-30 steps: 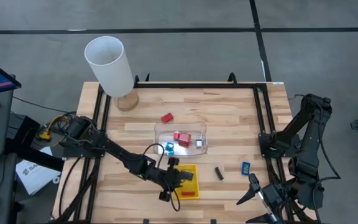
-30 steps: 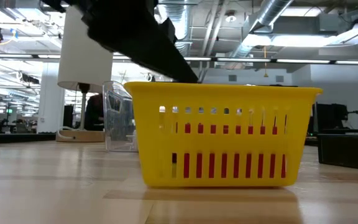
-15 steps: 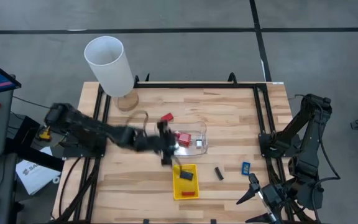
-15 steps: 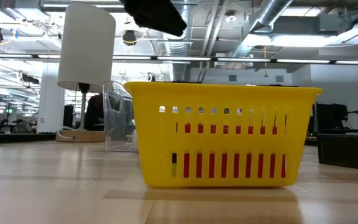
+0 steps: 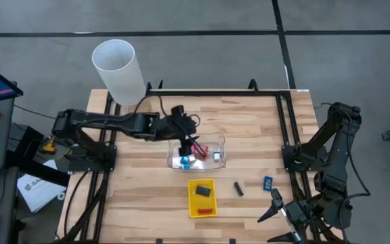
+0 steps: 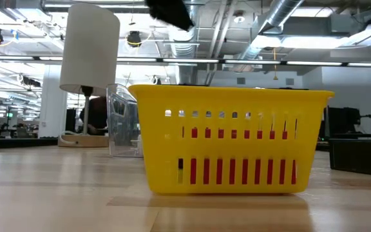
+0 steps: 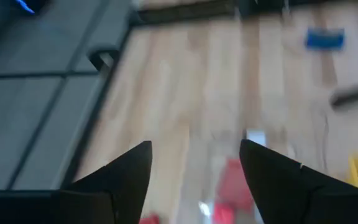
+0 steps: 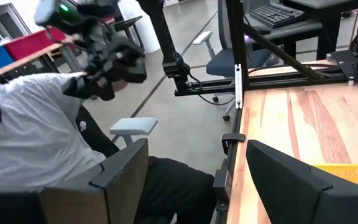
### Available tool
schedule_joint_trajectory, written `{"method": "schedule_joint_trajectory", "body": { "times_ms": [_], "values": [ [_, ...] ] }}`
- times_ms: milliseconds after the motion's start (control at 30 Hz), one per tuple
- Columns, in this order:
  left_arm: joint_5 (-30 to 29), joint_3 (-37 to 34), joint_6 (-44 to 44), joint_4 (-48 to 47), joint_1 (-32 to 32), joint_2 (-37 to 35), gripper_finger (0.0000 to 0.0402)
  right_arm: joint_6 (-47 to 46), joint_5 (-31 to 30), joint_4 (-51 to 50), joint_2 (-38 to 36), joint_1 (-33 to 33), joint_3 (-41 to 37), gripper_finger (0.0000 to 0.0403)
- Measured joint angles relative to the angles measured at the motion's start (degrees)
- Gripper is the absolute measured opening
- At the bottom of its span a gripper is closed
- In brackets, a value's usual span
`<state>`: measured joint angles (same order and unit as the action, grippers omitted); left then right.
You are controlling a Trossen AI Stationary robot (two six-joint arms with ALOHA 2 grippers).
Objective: Pick & Place Office items
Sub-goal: Put the red digital clock into the yellow bin
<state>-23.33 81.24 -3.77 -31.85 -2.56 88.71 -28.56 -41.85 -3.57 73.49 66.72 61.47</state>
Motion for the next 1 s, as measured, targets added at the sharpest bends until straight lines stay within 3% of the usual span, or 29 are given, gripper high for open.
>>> {"method": "schedule_joint_trajectory", "body": {
  "times_ms": [67, 300, 600, 733, 867, 900, 1000],
  "values": [
    [-3.9, 4.0, -1.1, -0.7, -0.2, 1.9, 0.0231, -0.1, 0.0, -0.6, 0.0, 0.0, 0.0, 0.0265],
    [-26.4, 10.9, -4.6, -2.5, -1.8, 11.9, 0.0212, -1.0, -0.2, -1.6, 0.0, 1.2, 0.0, 0.0265],
    [-29.3, 16.4, -0.7, -3.7, 9.3, 18.9, 0.0211, -1.5, -0.8, -1.5, 0.0, 1.8, 0.0, 0.0265],
    [-26.7, 17.4, 0.8, -9.3, 13.7, 18.4, 0.0211, -2.0, -1.3, -1.2, 0.0, 1.8, 0.0, 0.0265],
    [-6.6, 19.6, 8.9, -19.0, 18.4, 15.2, 0.0211, -2.1, -1.6, -1.2, 0.0, 1.8, 0.0, 0.0265],
    [-3.5, 20.0, 10.0, -21.5, 19.5, 14.9, 0.0211, -2.1, -1.6, -1.2, 0.0, 1.8, 0.0, 0.0265],
    [-1.2, 20.7, 10.4, -27.9, 21.0, 15.1, 0.0211, -2.1, -1.6, -1.5, 0.0, 1.8, 0.0, 0.0265]
  ]
}}
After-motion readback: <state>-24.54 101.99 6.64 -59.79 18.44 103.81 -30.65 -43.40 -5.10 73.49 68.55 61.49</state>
